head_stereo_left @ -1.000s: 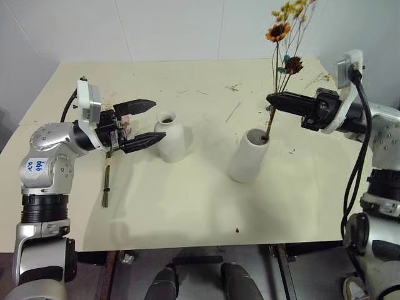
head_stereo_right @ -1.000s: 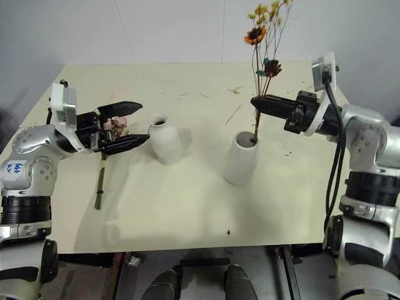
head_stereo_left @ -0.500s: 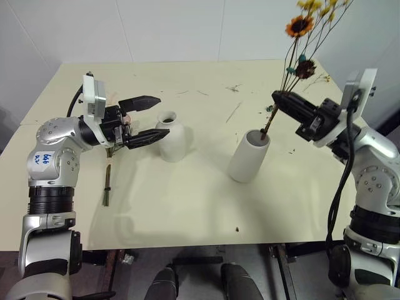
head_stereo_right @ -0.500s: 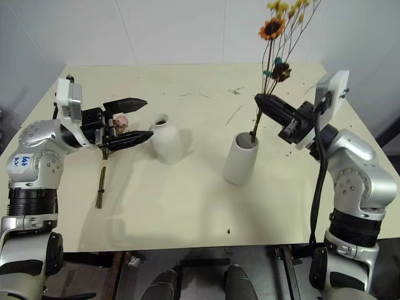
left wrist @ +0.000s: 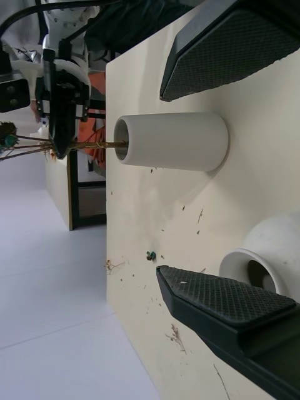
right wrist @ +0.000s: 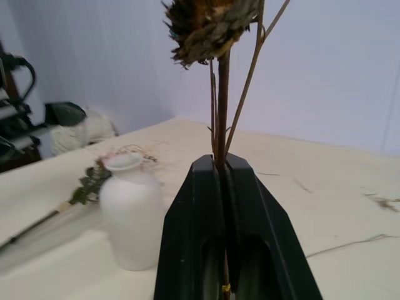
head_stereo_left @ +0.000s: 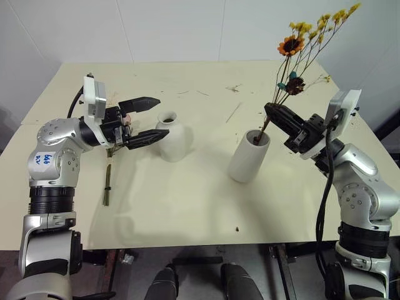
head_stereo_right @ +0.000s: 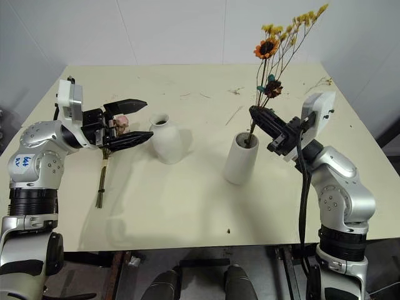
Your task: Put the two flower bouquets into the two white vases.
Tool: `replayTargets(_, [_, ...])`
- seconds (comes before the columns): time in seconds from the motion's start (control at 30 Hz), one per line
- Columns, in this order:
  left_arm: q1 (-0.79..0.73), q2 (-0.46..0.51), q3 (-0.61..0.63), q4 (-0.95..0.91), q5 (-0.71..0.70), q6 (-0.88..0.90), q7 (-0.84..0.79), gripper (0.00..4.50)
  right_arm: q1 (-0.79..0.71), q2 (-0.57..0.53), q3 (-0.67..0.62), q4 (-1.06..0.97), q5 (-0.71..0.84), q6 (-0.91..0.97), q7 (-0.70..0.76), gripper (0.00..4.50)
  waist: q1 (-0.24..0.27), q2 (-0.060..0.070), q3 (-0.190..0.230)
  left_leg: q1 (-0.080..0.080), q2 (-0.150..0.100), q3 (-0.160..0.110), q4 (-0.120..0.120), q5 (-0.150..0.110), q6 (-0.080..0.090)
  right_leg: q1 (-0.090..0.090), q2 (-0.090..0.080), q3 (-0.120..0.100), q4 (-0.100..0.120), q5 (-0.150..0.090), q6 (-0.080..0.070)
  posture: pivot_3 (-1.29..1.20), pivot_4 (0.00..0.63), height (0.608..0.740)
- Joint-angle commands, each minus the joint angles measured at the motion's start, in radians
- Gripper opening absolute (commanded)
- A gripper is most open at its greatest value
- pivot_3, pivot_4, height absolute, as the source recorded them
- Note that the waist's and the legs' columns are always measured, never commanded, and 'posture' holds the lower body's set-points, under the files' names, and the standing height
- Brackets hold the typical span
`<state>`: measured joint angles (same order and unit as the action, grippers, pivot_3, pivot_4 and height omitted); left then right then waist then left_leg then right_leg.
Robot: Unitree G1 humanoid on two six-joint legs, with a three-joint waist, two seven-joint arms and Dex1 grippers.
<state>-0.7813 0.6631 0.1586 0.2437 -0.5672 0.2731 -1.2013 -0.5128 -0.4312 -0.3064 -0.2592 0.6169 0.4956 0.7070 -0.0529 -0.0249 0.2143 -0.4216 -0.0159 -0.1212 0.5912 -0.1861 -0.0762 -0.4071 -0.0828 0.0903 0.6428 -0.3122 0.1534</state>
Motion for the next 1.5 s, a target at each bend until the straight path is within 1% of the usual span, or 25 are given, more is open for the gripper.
replayTargets(0.03, [-0.029,0.005,0.018,-0.010,0.002,-0.020,-0.001,4.50,0.006,-0.018,-0.005,-0.007,0.005,-0.057,0.013,1.29,-0.001,0.000,0.000,0.000,0.000,0.000,0.000,0.000,0.000,0.000,0.000,0.000,0.000,0.000,0.000,0.00,0.150,0.740])
replayTargets(0.1, [-0.029,0.008,0.019,-0.009,0.002,-0.021,-0.001,4.50,0.007,-0.035,0.000,-0.011,0.010,-0.063,0.028,1.90,-0.001,0.000,0.000,0.000,0.000,0.000,0.000,0.000,0.000,0.000,0.000,0.000,0.000,0.000,0.000,0.00,0.150,0.740])
replayTargets(0.13, [-0.028,0.010,0.020,-0.009,0.003,-0.022,-0.002,4.50,0.007,-0.055,0.006,-0.013,0.002,-0.068,0.043,2.32,-0.001,0.000,0.000,0.000,0.000,0.000,0.000,0.000,0.000,0.000,0.000,0.000,0.000,0.000,0.000,0.00,0.150,0.740])
replayTargets(0.17, [-0.028,0.011,0.020,-0.010,0.003,-0.022,-0.002,4.50,0.007,-0.070,0.010,-0.014,-0.004,-0.074,0.052,2.60,0.000,0.000,0.000,0.000,0.000,0.000,0.000,0.000,0.000,0.000,0.000,0.000,0.000,0.000,0.000,0.00,0.150,0.740])
replayTargets(0.2, [-0.028,0.012,0.021,-0.010,0.003,-0.022,-0.001,4.50,0.007,-0.084,0.012,-0.013,-0.004,-0.074,0.059,3.01,0.000,0.000,0.000,0.000,0.000,0.000,0.000,0.000,0.000,0.000,0.000,0.000,0.000,0.000,0.000,0.00,0.150,0.740])
replayTargets(0.23, [-0.026,0.015,0.021,-0.011,0.005,-0.022,-0.002,4.50,0.007,-0.098,0.013,-0.011,-0.001,-0.073,0.066,3.32,0.000,0.000,0.000,0.000,0.000,0.000,0.000,0.000,0.000,0.000,0.000,0.000,0.000,0.000,0.000,0.00,0.150,0.740])
replayTargets(0.27, [-0.023,0.025,0.021,-0.012,0.010,-0.018,-0.001,4.50,0.009,-0.127,0.004,0.000,0.007,-0.064,0.085,3.58,0.000,0.000,0.000,0.000,0.000,0.000,0.000,0.000,0.000,0.000,0.000,0.000,0.000,0.000,0.000,0.00,0.150,0.740])
replayTargets(0.33, [-0.017,0.051,0.020,-0.018,0.020,-0.001,0.000,4.50,0.013,-0.184,-0.019,0.024,0.019,-0.053,0.123,4.27,0.000,0.000,0.000,0.000,0.000,0.000,0.000,0.000,0.000,0.000,0.000,0.000,0.000,0.000,0.000,0.00,0.150,0.740])
replayTargets(0.37, [-0.015,0.065,0.022,-0.021,0.024,0.010,0.002,4.50,0.018,-0.212,-0.031,0.038,0.026,-0.048,0.143,4.45,0.000,0.000,0.000,0.000,0.000,0.000,0.000,0.000,0.000,0.000,0.000,0.000,-0.001,0.000,0.000,0.00,0.150,0.740])
replayTargets(0.4, [-0.012,0.081,0.022,-0.024,0.030,0.018,0.004,4.50,0.022,-0.238,-0.041,0.053,0.029,-0.051,0.160,4.45,0.000,0.000,0.000,0.000,0.000,0.000,0.000,0.000,0.000,0.000,0.000,0.000,-0.001,0.000,0.000,0.00,0.150,0.740])
replayTargets(0.5, [0.002,0.164,0.027,-0.050,0.027,0.122,0.014,4.50,0.031,-0.337,-0.084,0.108,0.053,-0.030,0.240,4.45,-0.001,0.000,0.000,0.000,0.001,0.000,-0.001,0.000,0.000,0.000,0.001,0.000,-0.001,0.000,0.000,0.00,0.150,0.740])
replayTargets(0.53, [0.008,0.185,0.029,-0.055,0.024,0.147,0.013,4.50,0.033,-0.354,-0.089,0.114,0.062,-0.023,0.252,4.45,-0.002,0.000,0.000,0.000,0.001,0.000,-0.001,0.000,0.000,0.000,0.001,0.000,-0.002,0.000,0.000,0.00,0.150,0.740])
replayTargets(0.57, [0.016,0.213,0.032,-0.067,0.039,0.174,0.043,4.50,0.030,-0.384,-0.097,0.132,0.067,-0.026,0.282,4.45,-0.003,0.000,0.000,0.000,0.001,0.000,-0.001,0.000,0.000,0.000,0.001,0.000,-0.002,0.000,0.000,0.00,0.150,0.740])
replayTargets(0.67, [0.050,0.317,0.034,-0.107,0.074,0.257,0.078,4.50,0.014,-0.471,-0.120,0.193,0.092,-0.014,0.380,4.45,-0.005,0.000,0.000,0.000,0.001,0.000,-0.002,0.000,0.000,0.000,0.001,0.000,-0.002,0.000,-0.001,0.00,0.150,0.740])
replayTargets(0.7, [0.063,0.364,0.045,-0.134,0.048,0.362,0.088,4.50,0.016,-0.507,-0.119,0.210,0.103,-0.006,0.433,4.45,-0.005,0.000,0.000,0.000,0.001,0.001,-0.002,0.000,0.000,0.000,0.001,0.000,-0.003,0.000,-0.001,0.00,0.150,0.740])
replayTargets(0.77, [0.099,0.447,0.058,-0.171,0.057,0.516,0.147,4.50,0.018,-0.558,-0.107,0.222,0.124,0.007,0.517,4.45,-0.005,0.000,0.000,0.000,0.002,0.001,-0.003,0.000,0.001,0.000,0.001,0.000,-0.003,0.000,-0.001,0.00,0.150,0.740])
replayTargets(0.83, [0.139,0.520,0.041,-0.183,0.085,0.618,0.176,4.50,0.004,-0.576,-0.092,0.227,0.138,0.011,0.561,4.45,-0.007,0.000,0.000,0.000,0.002,0.001,-0.003,0.000,0.001,0.000,0.002,0.000,-0.004,-0.001,-0.001,0.00,0.150,0.740])
replayTargets(0.87, [0.153,0.548,0.035,-0.194,0.106,0.685,0.224,4.50,-0.016,-0.573,-0.081,0.241,0.126,-0.019,0.578,4.45,-0.007,-0.001,0.000,0.001,0.002,0.001,-0.004,-0.001,0.001,0.001,0.002,0.000,-0.004,-0.001,-0.002,0.00,0.150,0.740])
replayTargets(0.97, [0.195,0.600,0.039,-0.198,0.138,0.771,0.284,4.50,-0.048,-0.556,-0.043,0.232,0.110,-0.044,0.592,4.45,-0.007,-0.001,0.001,0.001,0.003,0.002,-0.004,-0.001,0.001,0.001,0.002,0.000,-0.004,-0.001,-0.002,0.00,0.150,0.740])
replayTargets(1.0, [0.217,0.614,0.020,-0.238,0.151,0.839,0.320,4.50,-0.056,-0.551,-0.030,0.256,0.101,-0.060,0.612,4.45,-0.007,-0.001,0.001,0.001,0.003,0.002,-0.003,-0.001,0.001,0.000,0.002,0.000,-0.005,-0.001,-0.003,0.00,0.150,0.740])
replayTargets(1.07, [0.251,0.610,0.003,-0.308,0.160,0.939,0.383,4.50,-0.069,-0.542,-0.014,0.296,0.089,-0.086,0.637,4.45,-0.007,-0.001,0.001,0.001,0.003,0.002,-0.003,-0.001,0.001,0.001,0.002,0.000,-0.005,-0.001,-0.003,0.00,0.150,0.740])
replayTargets(1.17, [0.289,0.586,0.028,-0.327,0.144,0.965,0.403,4.50,-0.080,-0.523,0.007,0.278,0.091,-0.078,0.626,4.45,-0.001,-0.001,0.001,0.000,0.003,0.002,-0.004,-0.001,0.000,0.000,0.002,0.000,-0.006,-0.001,-0.003,0.00,0.150,0.740])
replayTargets(1.27, [0.297,0.502,0.038,-0.376,0.145,1.043,0.491,4.50,-0.084,-0.522,0.021,0.275,0.095,-0.073,0.645,4.45,0.003,-0.001,0.001,0.000,0.003,0.002,-0.005,-0.001,0.000,0.000,0.002,0.000,-0.005,-0.001,-0.003,0.00,0.150,0.740])
replayTargets(1.33, [0.287,0.423,0.055,-0.407,0.157,1.096,0.566,4.50,-0.088,-0.522,0.019,0.267,0.108,-0.063,0.654,4.45,0.003,-0.001,0.001,0.000,0.003,0.002,-0.005,-0.001,0.000,0.000,0.002,0.000,-0.006,-0.001,-0.003,0.00,0.150,0.740])
replayTargets(1.5, [0.244,0.313,0.037,-0.383,0.177,1.161,0.671,4.50,-0.089,-0.515,0.027,0.235,0.120,-0.044,0.651,4.45,0.001,-0.002,0.001,0.000,0.003,0.002,-0.004,-0.001,0.000,0.000,0.002,0.000,-0.005,-0.001,-0.003,0.00,0.150,0.740])
